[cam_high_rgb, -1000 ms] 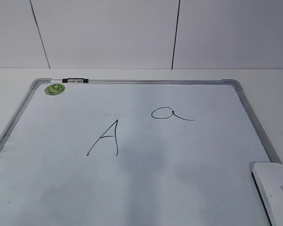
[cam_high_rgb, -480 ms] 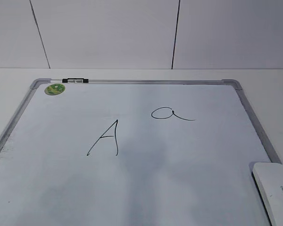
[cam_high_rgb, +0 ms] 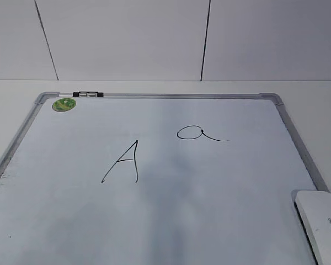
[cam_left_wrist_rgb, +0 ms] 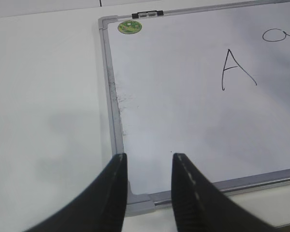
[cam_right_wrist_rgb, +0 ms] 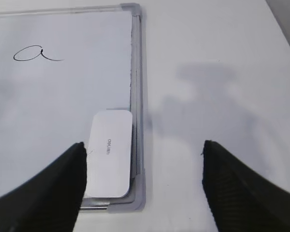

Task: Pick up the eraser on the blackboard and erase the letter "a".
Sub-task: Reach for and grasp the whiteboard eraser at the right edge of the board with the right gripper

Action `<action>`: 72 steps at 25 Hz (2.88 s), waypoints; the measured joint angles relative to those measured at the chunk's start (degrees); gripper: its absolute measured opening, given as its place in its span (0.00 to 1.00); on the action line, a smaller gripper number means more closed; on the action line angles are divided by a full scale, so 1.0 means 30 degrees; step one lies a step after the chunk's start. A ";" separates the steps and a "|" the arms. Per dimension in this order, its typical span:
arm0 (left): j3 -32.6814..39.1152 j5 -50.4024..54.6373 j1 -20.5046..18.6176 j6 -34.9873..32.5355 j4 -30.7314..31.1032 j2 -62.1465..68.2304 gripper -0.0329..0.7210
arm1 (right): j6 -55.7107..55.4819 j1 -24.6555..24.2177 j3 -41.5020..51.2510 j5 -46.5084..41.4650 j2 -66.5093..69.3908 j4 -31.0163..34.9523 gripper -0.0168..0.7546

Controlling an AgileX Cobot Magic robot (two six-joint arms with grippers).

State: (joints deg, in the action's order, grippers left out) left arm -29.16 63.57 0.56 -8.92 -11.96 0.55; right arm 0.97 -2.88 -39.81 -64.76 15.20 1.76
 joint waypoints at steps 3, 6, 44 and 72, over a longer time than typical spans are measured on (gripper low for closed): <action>0.0000 0.0000 0.0000 0.0000 0.0000 0.0000 0.35 | 0.0035 0.0000 -0.0319 -0.0314 0.2003 0.0121 0.79; 0.0000 0.0000 0.0000 0.0000 0.0000 0.0000 0.35 | 0.0063 0.0000 -0.0335 -0.0797 0.4200 0.0426 0.79; 0.0000 0.0000 0.0000 0.0000 0.0000 0.0000 0.35 | 0.1558 0.0920 -0.1523 -0.1501 1.6276 0.4565 0.79; 0.0000 0.0000 0.0000 0.0000 0.0000 0.0000 0.35 | -0.3762 0.6200 -0.1534 0.0882 1.6276 0.0497 0.79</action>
State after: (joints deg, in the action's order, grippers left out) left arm -29.16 63.57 0.56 -8.92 -11.96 0.55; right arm -10.32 15.72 -44.41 -62.11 64.02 3.25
